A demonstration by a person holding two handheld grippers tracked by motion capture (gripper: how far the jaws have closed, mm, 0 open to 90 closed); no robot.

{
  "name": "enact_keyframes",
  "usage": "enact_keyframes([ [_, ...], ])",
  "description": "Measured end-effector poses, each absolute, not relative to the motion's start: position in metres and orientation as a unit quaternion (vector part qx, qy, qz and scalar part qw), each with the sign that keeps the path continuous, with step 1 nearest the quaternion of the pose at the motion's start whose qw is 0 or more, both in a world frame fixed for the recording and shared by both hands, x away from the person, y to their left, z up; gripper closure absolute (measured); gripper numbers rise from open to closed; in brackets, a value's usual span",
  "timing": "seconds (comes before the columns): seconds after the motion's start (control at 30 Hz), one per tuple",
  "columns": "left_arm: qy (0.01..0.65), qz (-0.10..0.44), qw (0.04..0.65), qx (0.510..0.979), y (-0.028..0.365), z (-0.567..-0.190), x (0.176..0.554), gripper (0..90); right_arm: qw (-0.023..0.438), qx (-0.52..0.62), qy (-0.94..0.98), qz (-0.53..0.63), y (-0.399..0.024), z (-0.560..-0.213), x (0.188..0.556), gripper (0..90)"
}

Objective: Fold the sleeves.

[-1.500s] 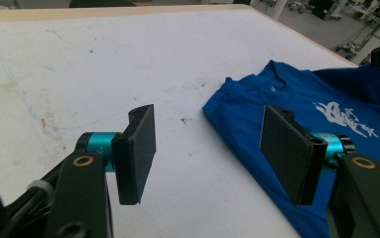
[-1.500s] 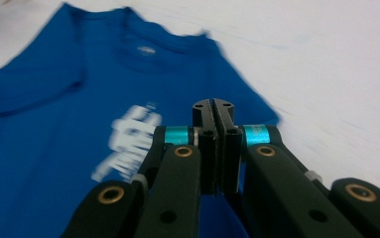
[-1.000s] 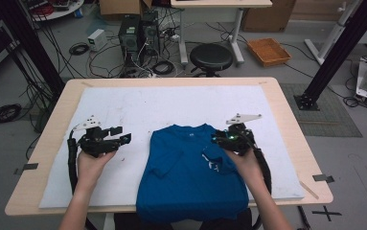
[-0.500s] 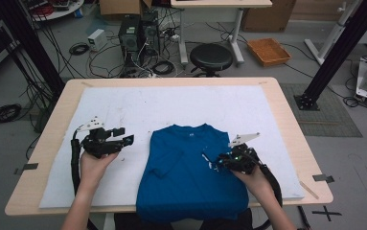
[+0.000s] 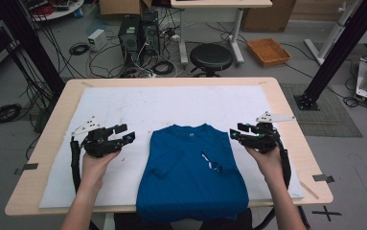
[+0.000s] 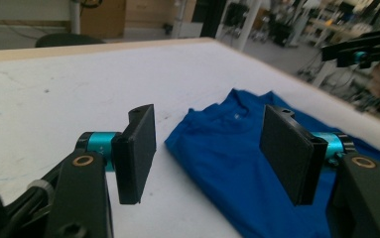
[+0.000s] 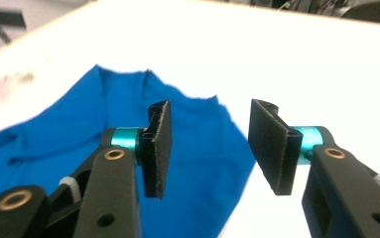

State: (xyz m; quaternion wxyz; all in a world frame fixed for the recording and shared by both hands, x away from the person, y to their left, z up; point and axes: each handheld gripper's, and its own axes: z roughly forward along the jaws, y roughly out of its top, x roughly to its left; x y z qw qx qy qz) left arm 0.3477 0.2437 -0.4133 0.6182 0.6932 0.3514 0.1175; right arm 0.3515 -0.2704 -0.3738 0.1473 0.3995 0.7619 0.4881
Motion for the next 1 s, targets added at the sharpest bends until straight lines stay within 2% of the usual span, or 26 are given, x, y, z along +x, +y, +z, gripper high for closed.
enact_keyframes([
  [0.17,0.33,0.137,0.626,0.693,0.239,-0.411,0.345,39.0,0.157,0.408,0.748,0.499,-0.28,-0.374,0.353,46.9],
  [0.23,0.33,0.149,0.608,0.707,0.235,-0.408,0.344,38.8,0.159,0.415,0.745,0.497,-0.285,-0.377,0.353,41.8],
  [0.27,0.353,0.166,0.579,0.716,0.229,-0.405,0.345,35.4,0.159,0.418,0.743,0.498,-0.286,-0.378,0.354,39.3],
  [0.33,0.364,0.162,0.572,0.716,0.227,-0.403,0.346,29.6,0.16,0.419,0.743,0.497,-0.288,-0.378,0.354,38.5],
  [0.47,0.374,0.116,0.595,0.702,0.227,-0.4,0.348,29.4,0.162,0.423,0.74,0.497,-0.293,-0.379,0.351,34.2],
  [0.63,0.37,0.144,0.583,0.709,0.226,-0.398,0.346,29.1,0.161,0.427,0.737,0.498,-0.297,-0.378,0.35,33.8],
  [0.67,0.37,0.144,0.578,0.712,0.226,-0.398,0.346,25.4,0.162,0.427,0.737,0.498,-0.297,-0.377,0.351,33.9],
  [1.0,0.369,0.141,0.584,0.709,0.227,-0.399,0.346,25.1,0.161,0.424,0.739,0.498,-0.294,-0.378,0.349,33.9],
])
